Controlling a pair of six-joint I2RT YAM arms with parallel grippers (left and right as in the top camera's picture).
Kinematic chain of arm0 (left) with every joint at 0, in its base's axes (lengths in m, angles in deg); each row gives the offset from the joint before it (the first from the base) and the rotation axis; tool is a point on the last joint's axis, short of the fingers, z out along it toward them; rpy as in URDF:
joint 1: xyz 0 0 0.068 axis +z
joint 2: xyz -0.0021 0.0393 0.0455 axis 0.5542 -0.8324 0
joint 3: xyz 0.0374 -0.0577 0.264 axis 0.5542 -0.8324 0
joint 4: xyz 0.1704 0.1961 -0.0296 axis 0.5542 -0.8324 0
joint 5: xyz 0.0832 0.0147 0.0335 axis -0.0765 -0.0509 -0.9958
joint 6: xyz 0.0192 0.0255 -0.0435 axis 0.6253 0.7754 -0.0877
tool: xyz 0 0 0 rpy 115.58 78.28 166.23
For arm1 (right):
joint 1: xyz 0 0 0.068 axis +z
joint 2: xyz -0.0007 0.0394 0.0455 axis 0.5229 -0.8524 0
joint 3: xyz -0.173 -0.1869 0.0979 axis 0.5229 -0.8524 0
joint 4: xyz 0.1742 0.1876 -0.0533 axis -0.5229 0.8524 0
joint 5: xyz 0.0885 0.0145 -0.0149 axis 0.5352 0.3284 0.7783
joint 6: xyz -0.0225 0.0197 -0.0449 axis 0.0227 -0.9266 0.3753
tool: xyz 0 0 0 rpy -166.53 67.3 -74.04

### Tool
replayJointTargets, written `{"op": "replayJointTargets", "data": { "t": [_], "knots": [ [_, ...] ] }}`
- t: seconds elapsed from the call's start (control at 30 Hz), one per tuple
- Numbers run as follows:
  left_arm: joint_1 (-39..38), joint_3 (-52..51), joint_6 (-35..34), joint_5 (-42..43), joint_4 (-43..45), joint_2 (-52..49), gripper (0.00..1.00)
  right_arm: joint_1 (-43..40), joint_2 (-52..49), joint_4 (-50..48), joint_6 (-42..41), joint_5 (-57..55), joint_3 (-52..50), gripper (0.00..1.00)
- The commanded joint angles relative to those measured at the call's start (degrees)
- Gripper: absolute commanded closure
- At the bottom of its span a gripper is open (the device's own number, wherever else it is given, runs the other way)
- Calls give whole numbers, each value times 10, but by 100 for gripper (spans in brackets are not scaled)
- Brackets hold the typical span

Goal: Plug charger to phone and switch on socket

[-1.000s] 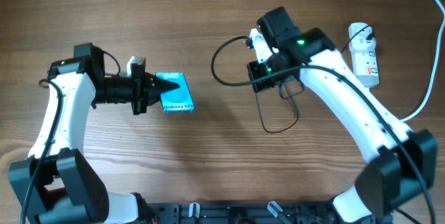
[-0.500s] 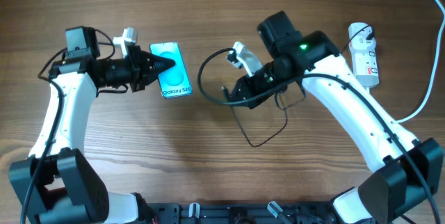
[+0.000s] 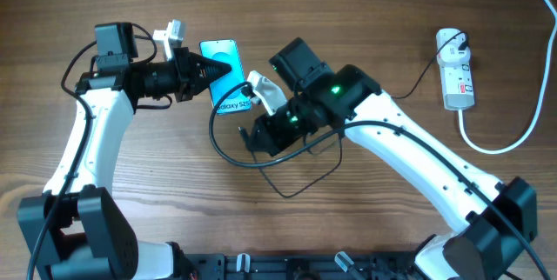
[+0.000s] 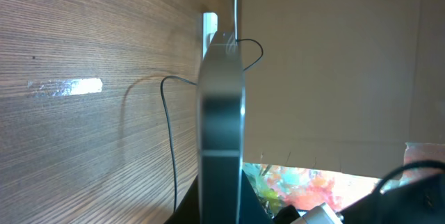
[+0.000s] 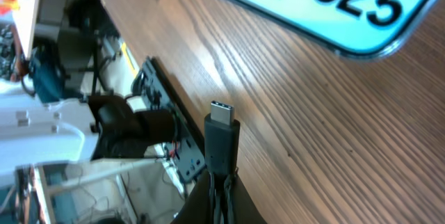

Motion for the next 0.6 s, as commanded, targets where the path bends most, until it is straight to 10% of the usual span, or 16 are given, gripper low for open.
{"op": "replayJointTargets", "data": {
  "t": [0.0,0.57],
  "knots": [
    [-2,3,-10,16,4,9,96,15,9,-24,-68,-33,-1,96],
    [-9,3,49,63,3,9,96,21,8,-48,-106,-40,-1,96]
  ]
}}
